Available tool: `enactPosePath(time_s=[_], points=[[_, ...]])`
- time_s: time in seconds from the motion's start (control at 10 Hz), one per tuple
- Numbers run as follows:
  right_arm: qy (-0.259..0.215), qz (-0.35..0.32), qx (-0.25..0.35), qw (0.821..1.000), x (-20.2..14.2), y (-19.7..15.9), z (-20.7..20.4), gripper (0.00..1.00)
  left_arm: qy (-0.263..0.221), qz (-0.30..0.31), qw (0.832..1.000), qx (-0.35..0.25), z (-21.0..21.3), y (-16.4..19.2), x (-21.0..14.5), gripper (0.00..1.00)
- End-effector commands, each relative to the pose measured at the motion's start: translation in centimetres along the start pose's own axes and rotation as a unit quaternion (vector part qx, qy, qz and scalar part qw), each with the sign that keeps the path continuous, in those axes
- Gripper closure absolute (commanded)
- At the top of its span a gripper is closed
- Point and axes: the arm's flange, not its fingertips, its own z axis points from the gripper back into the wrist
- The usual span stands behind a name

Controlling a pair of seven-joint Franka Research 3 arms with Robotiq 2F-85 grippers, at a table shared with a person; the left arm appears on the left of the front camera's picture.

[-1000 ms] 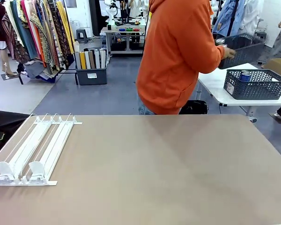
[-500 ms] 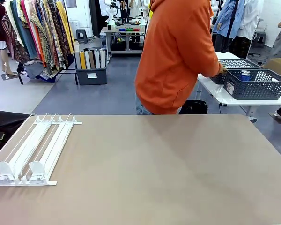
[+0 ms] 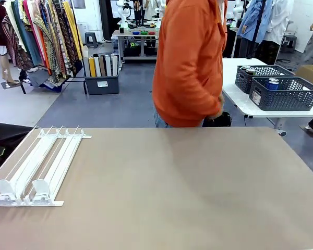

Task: Retrieve and store the cans from the dispenser.
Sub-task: Pick up one can from the Automatic Can Dispenser and place it in the middle of the table.

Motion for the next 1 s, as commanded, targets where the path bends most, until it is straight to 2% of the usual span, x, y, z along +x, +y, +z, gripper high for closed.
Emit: enactPosePath(time_s=[0.0, 0.9], points=[[-0.010, -0.001, 0.013, 1.000, 0.32, 0.44, -0.22, 0.00, -0.007, 0.001, 1.000, -0.008, -0.15, -0.21, -0.01, 0.00], [-0.010, -0.001, 0.013, 1.000, 0.32, 0.44, -0.22, 0.00, -0.007, 0.001, 1.000, -0.008, -0.15, -0.21, -0.01, 0.00]])
